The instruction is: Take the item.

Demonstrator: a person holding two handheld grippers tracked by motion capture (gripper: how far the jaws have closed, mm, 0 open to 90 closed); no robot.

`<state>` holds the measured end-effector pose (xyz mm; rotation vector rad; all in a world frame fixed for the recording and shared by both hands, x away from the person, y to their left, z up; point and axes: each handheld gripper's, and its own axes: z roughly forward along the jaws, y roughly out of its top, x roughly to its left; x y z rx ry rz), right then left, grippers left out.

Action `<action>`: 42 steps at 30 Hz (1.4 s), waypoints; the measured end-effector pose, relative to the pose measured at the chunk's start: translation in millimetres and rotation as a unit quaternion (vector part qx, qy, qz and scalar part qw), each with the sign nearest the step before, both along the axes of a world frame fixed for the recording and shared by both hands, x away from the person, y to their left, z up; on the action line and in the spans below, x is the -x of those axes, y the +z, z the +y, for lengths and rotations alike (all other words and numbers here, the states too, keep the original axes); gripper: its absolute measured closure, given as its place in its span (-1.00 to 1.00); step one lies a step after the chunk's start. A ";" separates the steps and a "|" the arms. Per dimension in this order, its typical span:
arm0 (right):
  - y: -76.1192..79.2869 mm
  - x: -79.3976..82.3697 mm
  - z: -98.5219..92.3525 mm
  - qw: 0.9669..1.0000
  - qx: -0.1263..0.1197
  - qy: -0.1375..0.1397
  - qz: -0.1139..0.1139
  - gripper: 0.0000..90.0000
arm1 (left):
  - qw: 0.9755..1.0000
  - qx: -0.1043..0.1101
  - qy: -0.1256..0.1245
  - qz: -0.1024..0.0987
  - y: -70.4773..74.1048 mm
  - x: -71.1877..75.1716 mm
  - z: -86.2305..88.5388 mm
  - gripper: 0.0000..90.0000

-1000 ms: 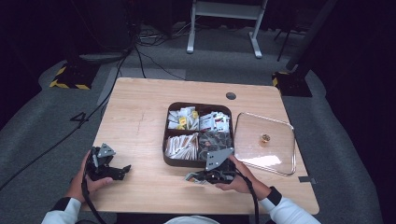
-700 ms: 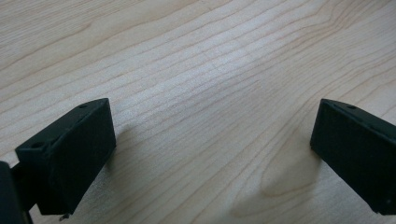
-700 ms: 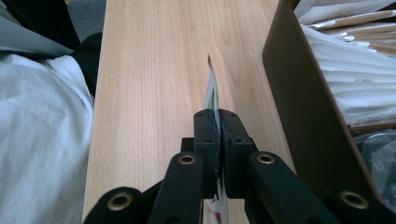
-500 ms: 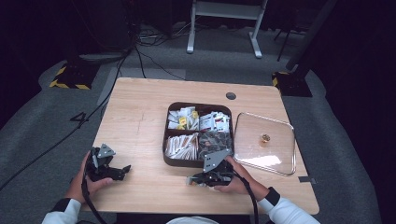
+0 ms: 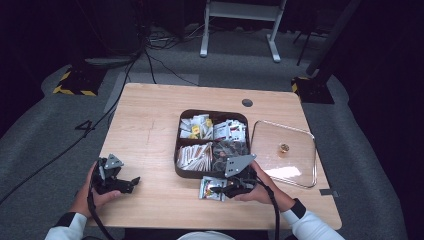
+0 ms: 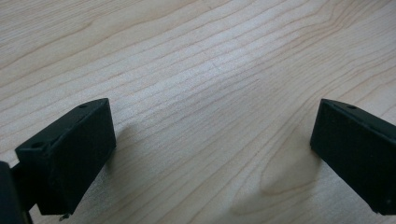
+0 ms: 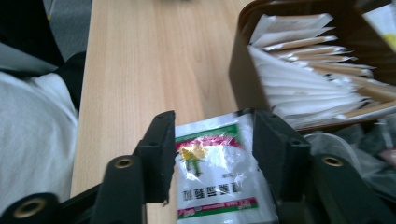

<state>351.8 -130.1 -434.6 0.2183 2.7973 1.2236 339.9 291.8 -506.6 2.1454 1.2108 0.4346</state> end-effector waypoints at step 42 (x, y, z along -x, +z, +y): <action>21.6 -56.0 -94.5 0.974 -0.036 -0.213 -0.063 -0.38 | 1.000 0.000 0.000 0.000 0.0 0.0 0.0 -0.99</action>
